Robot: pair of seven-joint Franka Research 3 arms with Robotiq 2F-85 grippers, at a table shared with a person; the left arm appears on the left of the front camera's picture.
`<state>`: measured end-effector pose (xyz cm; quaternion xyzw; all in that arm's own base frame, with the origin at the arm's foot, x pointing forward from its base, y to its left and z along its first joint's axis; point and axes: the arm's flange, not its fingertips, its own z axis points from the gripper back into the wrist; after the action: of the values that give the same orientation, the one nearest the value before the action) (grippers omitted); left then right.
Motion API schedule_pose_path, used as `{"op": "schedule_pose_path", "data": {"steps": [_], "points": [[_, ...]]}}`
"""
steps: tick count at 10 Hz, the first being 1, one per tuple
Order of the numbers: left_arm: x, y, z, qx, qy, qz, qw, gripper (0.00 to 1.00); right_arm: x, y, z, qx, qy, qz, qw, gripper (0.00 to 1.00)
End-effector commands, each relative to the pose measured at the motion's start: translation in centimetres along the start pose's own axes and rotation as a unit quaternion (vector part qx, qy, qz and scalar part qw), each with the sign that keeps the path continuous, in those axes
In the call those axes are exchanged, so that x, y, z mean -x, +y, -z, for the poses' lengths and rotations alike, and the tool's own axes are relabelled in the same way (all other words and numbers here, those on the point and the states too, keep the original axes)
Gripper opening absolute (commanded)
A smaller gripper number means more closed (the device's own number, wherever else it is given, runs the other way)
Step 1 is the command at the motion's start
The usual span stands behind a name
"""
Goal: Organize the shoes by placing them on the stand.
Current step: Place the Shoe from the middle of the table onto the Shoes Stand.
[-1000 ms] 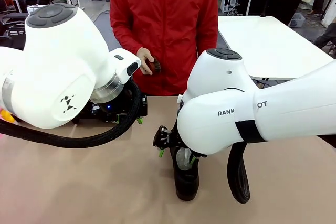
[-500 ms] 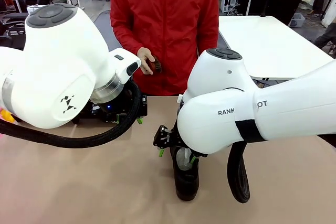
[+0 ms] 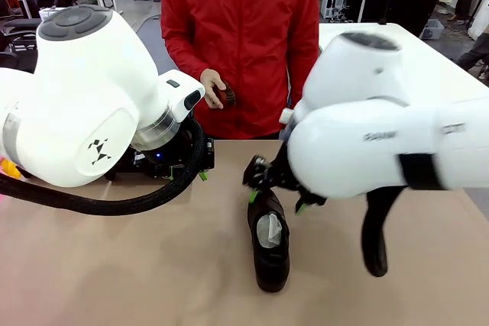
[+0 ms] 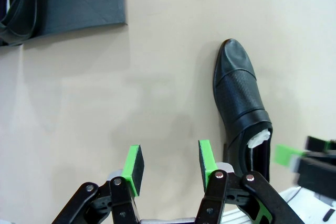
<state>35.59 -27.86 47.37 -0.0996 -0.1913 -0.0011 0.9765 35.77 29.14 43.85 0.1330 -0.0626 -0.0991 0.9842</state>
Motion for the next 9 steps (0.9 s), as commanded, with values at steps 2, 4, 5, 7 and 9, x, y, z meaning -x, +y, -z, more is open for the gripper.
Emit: {"op": "schedule_pose_path", "data": {"steps": [2, 4, 5, 7, 9], "points": [[-0.1, 0.0, -0.1, -0.004, -0.007, 0.002, 1.0, 0.57, -1.4, -8.8, -4.2, -0.003, -0.027, 0.093, 0.995, 1.0], [-0.1, 0.0, -0.1, -0.004, -0.007, 0.002, 1.0, 0.57, -2.3, -14.4, -4.6, 0.009, -0.037, 0.194, 0.98, 1.0], [-0.1, 0.0, -0.1, -0.004, -0.007, 0.002, 1.0, 0.57, -2.6, -16.7, -4.6, 0.013, -0.033, 0.217, 0.976, 1.0], [-0.1, 0.0, -0.1, -0.004, -0.007, 0.002, 1.0, 0.57, -3.5, -20.2, -4.6, 0.027, -0.029, 0.26, 0.965, 1.0], [0.7, -1.5, 1.5, -0.007, 0.011, -0.006, 1.0, 0.57, -5.1, -19.3, -5.4, 0.021, -0.033, 0.239, 0.97, 1.0]]}}
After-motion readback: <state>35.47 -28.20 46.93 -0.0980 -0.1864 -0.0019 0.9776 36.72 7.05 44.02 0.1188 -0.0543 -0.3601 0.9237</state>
